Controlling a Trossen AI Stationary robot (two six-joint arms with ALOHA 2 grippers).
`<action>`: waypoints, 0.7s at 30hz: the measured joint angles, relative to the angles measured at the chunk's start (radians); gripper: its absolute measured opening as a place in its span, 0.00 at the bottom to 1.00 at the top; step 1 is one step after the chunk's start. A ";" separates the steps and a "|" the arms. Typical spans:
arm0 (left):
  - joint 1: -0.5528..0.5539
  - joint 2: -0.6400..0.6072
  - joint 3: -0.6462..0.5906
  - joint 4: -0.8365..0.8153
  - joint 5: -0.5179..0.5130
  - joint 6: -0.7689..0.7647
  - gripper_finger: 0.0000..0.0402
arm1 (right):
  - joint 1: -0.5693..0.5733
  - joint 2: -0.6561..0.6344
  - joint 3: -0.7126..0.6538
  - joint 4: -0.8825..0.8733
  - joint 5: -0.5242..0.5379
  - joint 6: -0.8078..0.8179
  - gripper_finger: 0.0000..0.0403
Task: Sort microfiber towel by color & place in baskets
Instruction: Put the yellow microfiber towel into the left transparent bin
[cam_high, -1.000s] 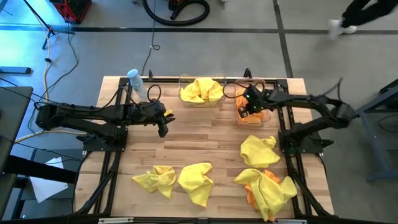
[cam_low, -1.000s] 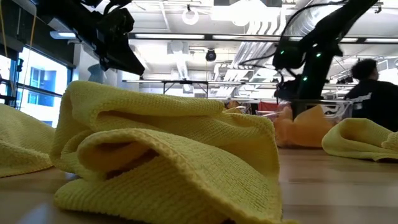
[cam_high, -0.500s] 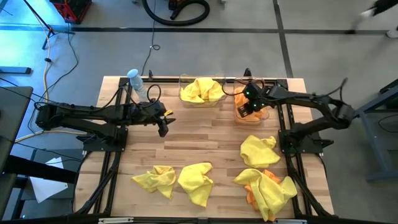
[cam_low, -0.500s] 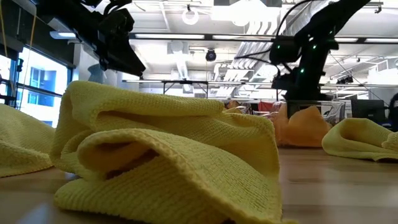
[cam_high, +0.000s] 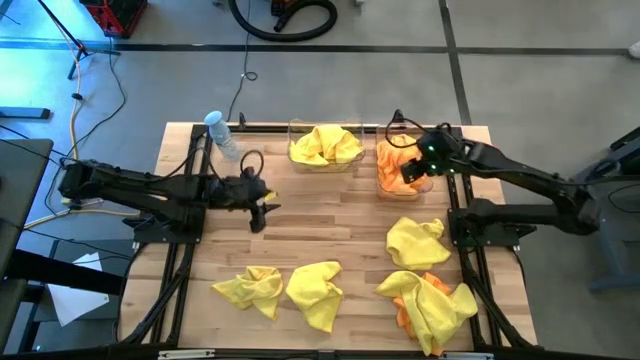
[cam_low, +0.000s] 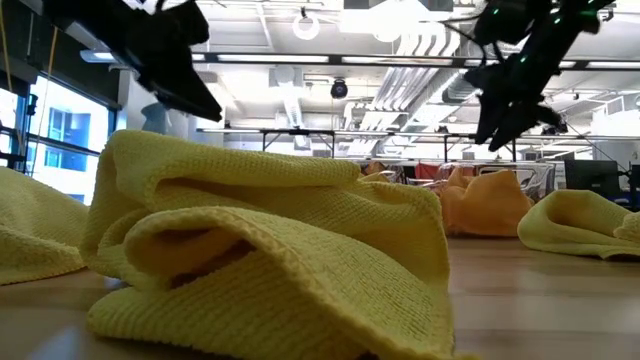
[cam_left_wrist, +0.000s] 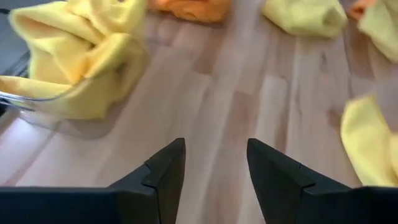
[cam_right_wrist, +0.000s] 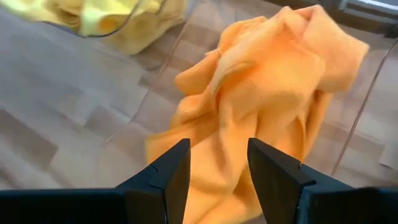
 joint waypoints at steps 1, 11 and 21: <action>-0.030 0.000 0.000 -0.016 -0.016 -0.009 0.39 | 0.013 -0.021 -0.001 -0.008 0.002 0.007 0.39; -0.309 0.192 0.176 -0.381 -0.139 -0.262 0.39 | 0.175 -0.121 -0.002 -0.092 0.122 0.109 0.39; -0.460 0.538 0.346 -0.578 0.081 -0.367 0.39 | 0.391 -0.119 -0.003 -0.051 0.247 0.168 0.39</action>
